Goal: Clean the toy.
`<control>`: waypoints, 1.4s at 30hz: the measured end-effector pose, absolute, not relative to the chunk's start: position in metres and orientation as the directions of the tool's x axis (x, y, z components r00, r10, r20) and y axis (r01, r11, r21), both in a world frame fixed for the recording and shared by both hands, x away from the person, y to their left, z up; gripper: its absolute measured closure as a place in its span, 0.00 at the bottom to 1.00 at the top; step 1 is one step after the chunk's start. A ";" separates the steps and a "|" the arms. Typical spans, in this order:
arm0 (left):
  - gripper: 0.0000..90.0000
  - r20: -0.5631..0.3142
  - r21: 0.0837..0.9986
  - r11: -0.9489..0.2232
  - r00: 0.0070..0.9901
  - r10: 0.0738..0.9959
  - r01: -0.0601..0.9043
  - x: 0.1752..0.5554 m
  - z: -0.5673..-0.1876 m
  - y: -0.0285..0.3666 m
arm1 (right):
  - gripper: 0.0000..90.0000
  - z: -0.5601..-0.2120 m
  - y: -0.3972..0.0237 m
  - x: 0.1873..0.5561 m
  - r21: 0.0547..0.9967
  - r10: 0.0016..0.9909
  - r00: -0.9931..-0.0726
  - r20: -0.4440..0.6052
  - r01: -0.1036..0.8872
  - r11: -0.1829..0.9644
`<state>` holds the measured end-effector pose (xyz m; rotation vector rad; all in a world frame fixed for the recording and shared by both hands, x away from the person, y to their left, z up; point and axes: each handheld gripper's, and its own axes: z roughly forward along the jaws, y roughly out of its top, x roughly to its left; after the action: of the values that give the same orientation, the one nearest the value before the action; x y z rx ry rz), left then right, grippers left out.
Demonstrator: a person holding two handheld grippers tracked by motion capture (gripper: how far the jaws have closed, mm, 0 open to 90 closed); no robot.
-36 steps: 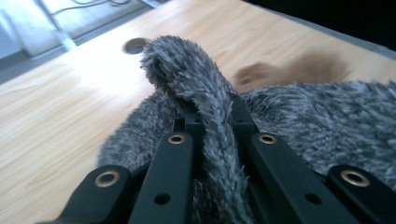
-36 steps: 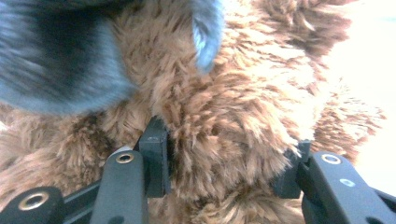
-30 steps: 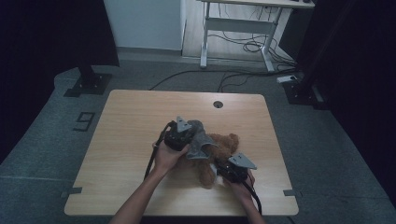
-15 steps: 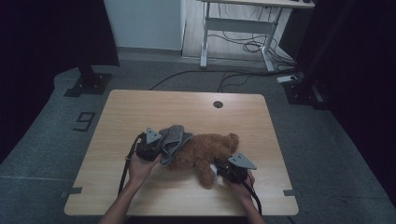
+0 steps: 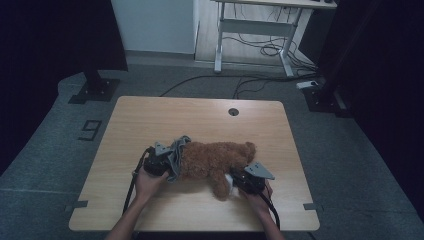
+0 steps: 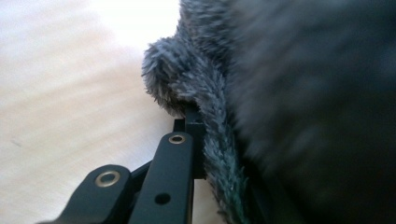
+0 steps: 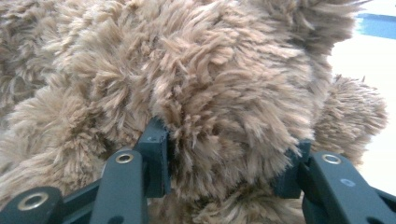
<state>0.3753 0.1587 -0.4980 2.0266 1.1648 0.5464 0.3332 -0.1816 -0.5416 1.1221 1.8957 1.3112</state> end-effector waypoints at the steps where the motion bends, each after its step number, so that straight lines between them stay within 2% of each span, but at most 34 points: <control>1: 0.92 0.002 0.771 -0.322 0.503 0.865 0.550 0.376 -0.492 0.159 | 0.56 -0.542 -0.182 0.334 0.934 0.874 -0.487 0.009 0.316 0.167; 6: 0.92 0.014 0.820 -0.317 0.537 0.843 0.476 0.383 -0.444 0.142 | 0.56 -0.541 -0.183 0.345 0.933 0.876 -0.482 0.003 0.317 0.171; 10: 0.91 0.053 0.836 -0.352 0.576 0.816 0.421 0.394 -0.419 0.110 | 0.56 -0.542 -0.186 0.351 0.936 0.869 -0.495 0.004 0.308 0.171; 12: 0.91 0.046 0.827 -0.361 0.588 0.807 0.432 0.404 -0.416 0.094 | 0.55 -0.542 -0.186 0.351 0.936 0.866 -0.500 0.004 0.306 0.172; 18: 0.90 0.020 0.738 -0.417 0.601 0.799 0.531 0.432 -0.444 0.057 | 0.54 -0.543 -0.188 0.350 0.938 0.858 -0.513 0.005 0.300 0.174; 22: 0.92 -0.031 0.763 -0.361 0.589 0.808 0.536 0.428 -0.462 0.060 | 0.53 -0.543 -0.188 0.348 0.938 0.856 -0.517 0.000 0.296 0.179; 29: 0.93 0.035 0.795 -0.394 0.614 0.789 0.461 0.400 -0.470 0.064 | 0.45 -0.543 -0.187 0.339 0.930 0.851 -0.526 -0.005 0.309 0.197; 33: 0.93 0.037 0.819 -0.381 0.624 0.781 0.429 0.386 -0.476 0.068 | 0.35 -0.542 -0.190 0.331 0.921 0.843 -0.539 0.000 0.328 0.209; 39: 0.94 0.062 0.838 -0.385 0.634 0.771 0.386 0.371 -0.482 0.068 | 0.23 -0.526 -0.212 0.320 0.932 0.809 -0.575 0.120 0.347 0.108; 42: 0.94 0.072 0.847 -0.385 0.638 0.767 0.367 0.362 -0.484 0.069 | 0.20 -0.515 -0.217 0.319 0.941 0.808 -0.574 0.130 0.328 0.082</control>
<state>0.3624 0.0685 -0.4842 1.9959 0.8876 0.5866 0.3187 -0.2169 -0.5153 1.1198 1.9394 1.5015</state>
